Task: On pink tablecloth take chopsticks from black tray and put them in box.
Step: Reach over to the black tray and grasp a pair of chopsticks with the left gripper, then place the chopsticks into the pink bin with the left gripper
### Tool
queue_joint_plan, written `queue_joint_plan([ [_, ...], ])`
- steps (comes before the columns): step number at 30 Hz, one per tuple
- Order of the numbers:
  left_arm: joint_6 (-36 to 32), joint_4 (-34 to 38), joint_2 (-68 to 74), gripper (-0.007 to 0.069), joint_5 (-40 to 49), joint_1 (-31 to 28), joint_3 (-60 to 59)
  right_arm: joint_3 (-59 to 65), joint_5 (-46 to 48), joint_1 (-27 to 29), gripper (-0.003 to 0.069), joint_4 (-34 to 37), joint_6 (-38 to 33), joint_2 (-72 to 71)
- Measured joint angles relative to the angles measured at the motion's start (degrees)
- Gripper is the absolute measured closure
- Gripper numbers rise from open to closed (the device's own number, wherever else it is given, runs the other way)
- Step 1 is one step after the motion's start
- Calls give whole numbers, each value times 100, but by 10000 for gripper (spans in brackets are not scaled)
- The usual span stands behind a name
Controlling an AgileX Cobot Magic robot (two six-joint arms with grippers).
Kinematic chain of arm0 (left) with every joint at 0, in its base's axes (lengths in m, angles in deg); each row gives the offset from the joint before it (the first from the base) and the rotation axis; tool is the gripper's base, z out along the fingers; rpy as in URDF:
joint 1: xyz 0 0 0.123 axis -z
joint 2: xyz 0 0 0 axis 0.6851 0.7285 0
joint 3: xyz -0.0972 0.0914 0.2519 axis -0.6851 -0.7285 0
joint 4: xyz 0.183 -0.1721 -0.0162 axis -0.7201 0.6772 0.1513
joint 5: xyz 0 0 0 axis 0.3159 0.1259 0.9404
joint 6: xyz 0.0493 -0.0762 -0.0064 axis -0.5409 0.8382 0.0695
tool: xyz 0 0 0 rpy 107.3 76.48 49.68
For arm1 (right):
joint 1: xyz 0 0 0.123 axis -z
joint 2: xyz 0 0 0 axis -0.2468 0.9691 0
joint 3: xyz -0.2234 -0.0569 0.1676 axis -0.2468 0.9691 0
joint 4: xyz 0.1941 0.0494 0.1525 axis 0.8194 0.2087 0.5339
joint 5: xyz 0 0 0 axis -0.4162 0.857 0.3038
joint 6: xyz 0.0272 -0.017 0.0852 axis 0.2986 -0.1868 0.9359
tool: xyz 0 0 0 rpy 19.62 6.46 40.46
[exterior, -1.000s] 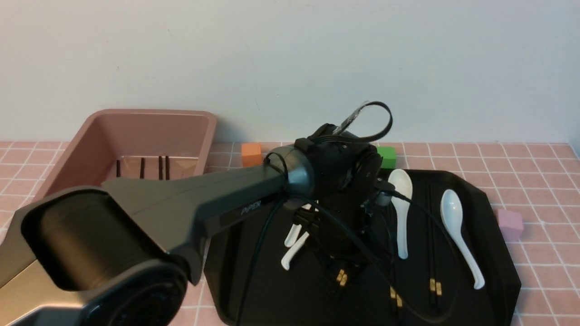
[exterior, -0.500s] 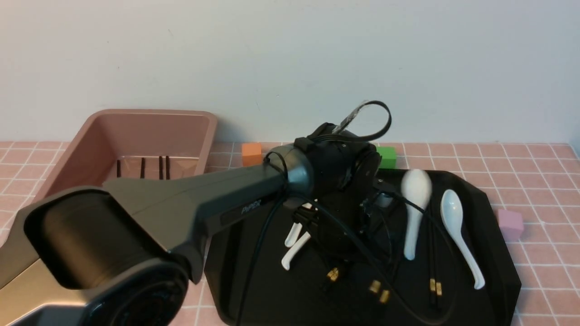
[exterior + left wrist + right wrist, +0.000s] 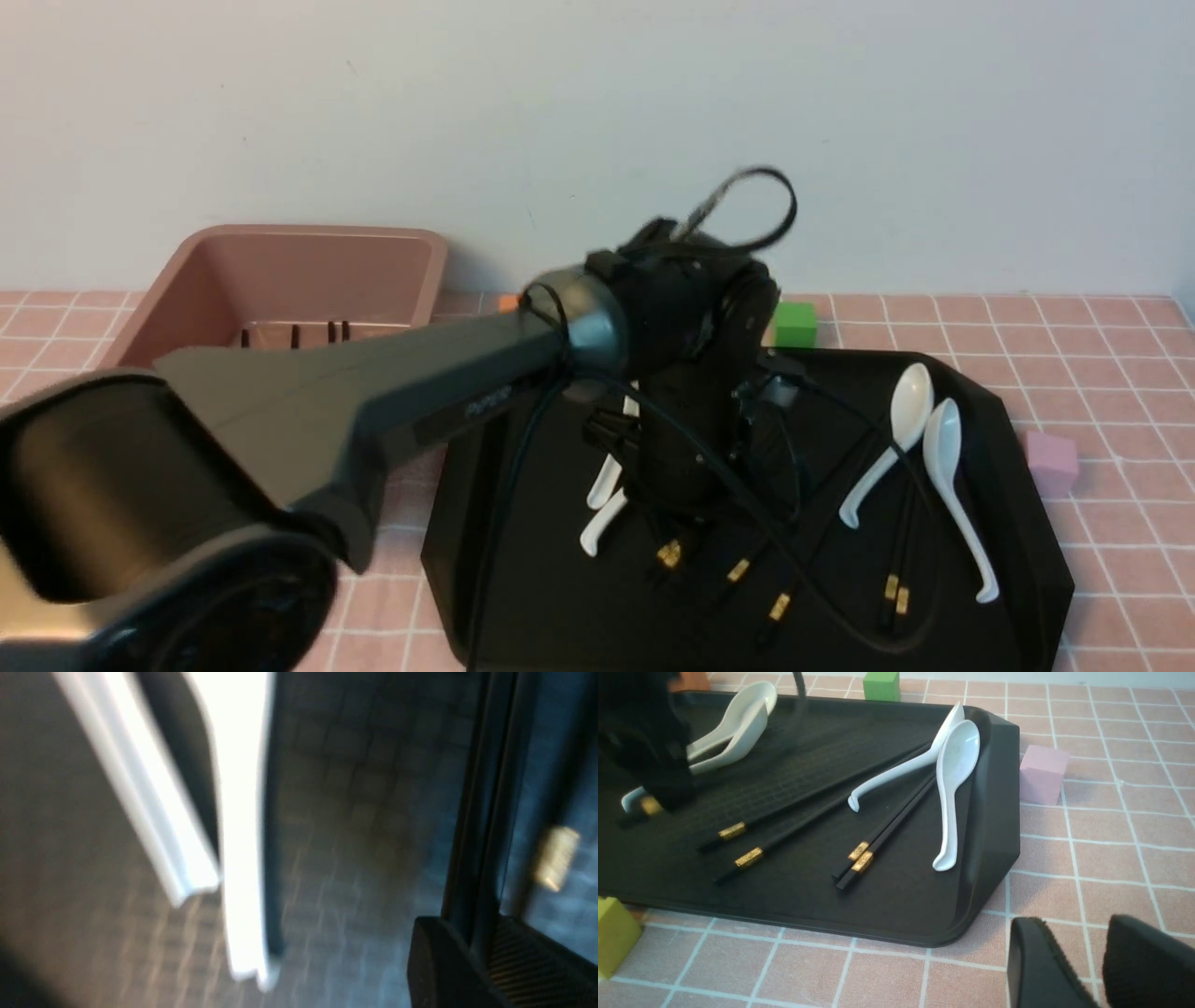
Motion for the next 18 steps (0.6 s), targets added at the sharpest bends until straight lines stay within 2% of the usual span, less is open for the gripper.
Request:
queue_joint_plan([
  [6, 145, -164, -949, 501, 93, 0, -371, 0, 0, 0, 419, -11, 0, 0],
  [13, 734, -960, -2428, 501, -239, -254, -1649, 0, 0, 0, 419, -11, 0, 0],
  [18, 956, -1055, -3315, 501, -482, -1381, -2492, 0, 0, 0, 419, -11, 0, 0],
])
